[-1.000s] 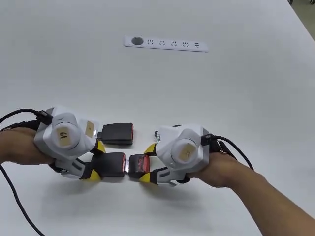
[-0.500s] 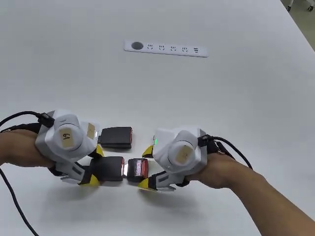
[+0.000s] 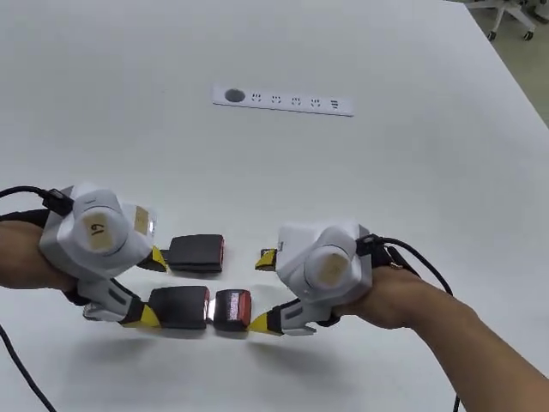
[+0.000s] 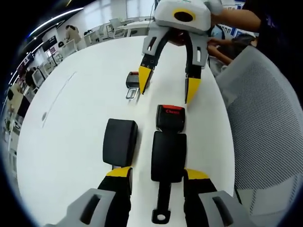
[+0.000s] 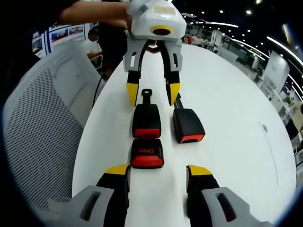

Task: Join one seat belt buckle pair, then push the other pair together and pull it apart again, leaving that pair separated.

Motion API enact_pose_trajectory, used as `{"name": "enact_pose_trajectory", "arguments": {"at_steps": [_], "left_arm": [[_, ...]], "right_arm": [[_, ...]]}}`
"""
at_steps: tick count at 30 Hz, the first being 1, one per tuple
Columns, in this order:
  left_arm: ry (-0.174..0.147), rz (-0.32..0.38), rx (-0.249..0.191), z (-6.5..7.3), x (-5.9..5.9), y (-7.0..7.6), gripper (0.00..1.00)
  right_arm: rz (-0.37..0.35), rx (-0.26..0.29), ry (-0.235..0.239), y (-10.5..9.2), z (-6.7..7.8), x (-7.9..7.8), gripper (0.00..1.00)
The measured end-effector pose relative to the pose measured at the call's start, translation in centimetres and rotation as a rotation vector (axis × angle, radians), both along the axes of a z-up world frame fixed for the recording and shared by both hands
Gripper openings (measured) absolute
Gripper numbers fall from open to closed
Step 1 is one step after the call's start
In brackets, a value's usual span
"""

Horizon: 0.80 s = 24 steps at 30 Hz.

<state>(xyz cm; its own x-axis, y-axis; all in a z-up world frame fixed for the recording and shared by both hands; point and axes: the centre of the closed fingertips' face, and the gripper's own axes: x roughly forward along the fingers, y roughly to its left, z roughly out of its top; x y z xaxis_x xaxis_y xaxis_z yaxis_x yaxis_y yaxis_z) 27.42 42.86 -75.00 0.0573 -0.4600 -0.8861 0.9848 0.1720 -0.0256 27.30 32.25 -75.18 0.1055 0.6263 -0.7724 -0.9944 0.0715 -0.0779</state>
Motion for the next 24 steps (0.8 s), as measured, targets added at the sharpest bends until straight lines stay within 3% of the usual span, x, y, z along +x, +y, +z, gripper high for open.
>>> {"name": "enact_pose_trajectory", "arguments": {"at_steps": [4,17,24], "left_arm": [[-0.021,0.021,-0.012,1.0,1.1,-0.2,0.44],[-0.051,0.040,-0.034,1.1,4.8,-0.4,0.44],[-0.053,0.006,-0.025,0.5,5.3,-0.8,0.44]], "right_arm": [[-0.018,0.000,-0.016,-1.1,0.5,1.2,0.45],[-0.065,-0.024,-0.041,-4.2,0.4,4.3,0.45],[-0.078,-0.041,-0.037,-5.7,-0.1,5.4,0.44]]}}
